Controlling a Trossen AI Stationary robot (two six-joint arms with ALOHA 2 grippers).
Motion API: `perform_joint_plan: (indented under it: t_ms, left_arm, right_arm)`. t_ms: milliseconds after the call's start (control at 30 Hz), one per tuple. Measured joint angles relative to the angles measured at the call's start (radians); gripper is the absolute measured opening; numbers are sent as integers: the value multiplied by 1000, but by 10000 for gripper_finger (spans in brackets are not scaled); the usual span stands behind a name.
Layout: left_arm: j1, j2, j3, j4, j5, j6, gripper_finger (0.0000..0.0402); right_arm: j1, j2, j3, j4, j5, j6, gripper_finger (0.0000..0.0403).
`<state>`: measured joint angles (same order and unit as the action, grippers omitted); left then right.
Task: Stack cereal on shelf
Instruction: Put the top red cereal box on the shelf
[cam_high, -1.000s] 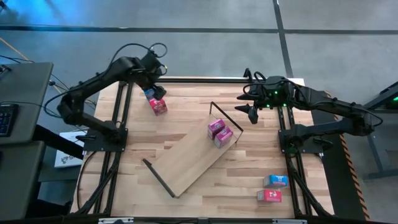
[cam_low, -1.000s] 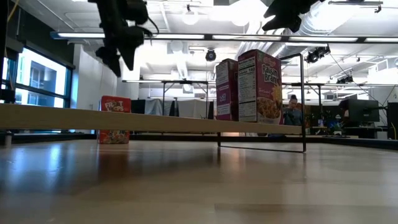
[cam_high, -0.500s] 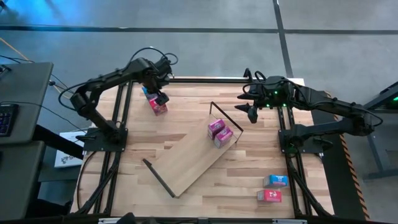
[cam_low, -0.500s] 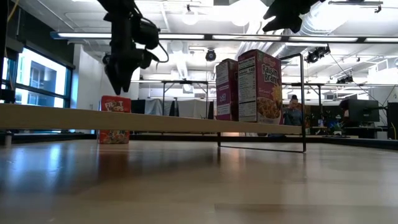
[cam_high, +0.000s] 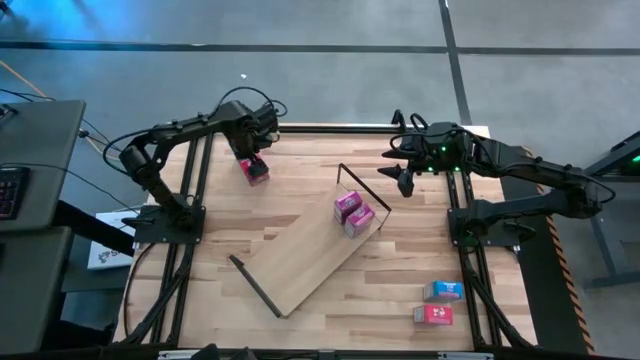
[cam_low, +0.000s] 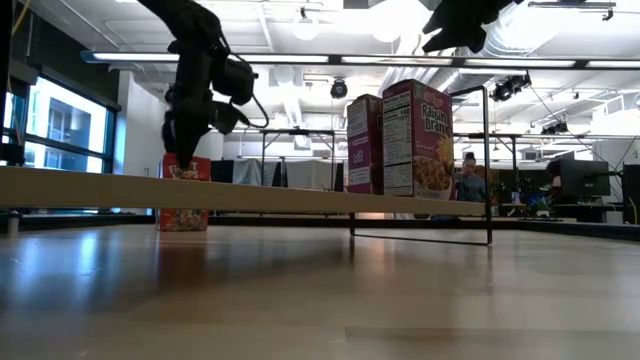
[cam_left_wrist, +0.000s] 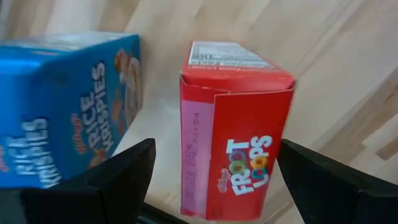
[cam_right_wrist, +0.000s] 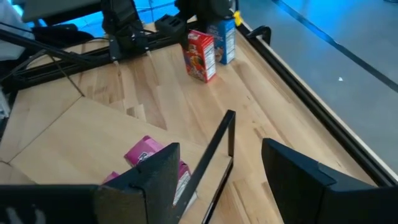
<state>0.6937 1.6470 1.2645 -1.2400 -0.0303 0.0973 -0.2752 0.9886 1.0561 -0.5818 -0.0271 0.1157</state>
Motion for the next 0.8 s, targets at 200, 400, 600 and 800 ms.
perform_joint_plan:
  t_ms: [200, 400, 600, 800]
  left_arm:
    - [0, 0, -71, 90, 1, -40, 326]
    - [-1, 0, -89, 118, 1, -44, 315]
    - [-1, 0, -116, 125, -1, -17, 255]
    - [-2, -1, -121, 155, -1, -25, 208]
  right_arm:
    - [0, 0, 0, 3, 1, 6, 217]
    - [0, 0, 0, 3, 1, 7, 217]
    - [0, 0, 0, 3, 1, 8, 217]
    - [0, 0, 0, 3, 1, 8, 217]
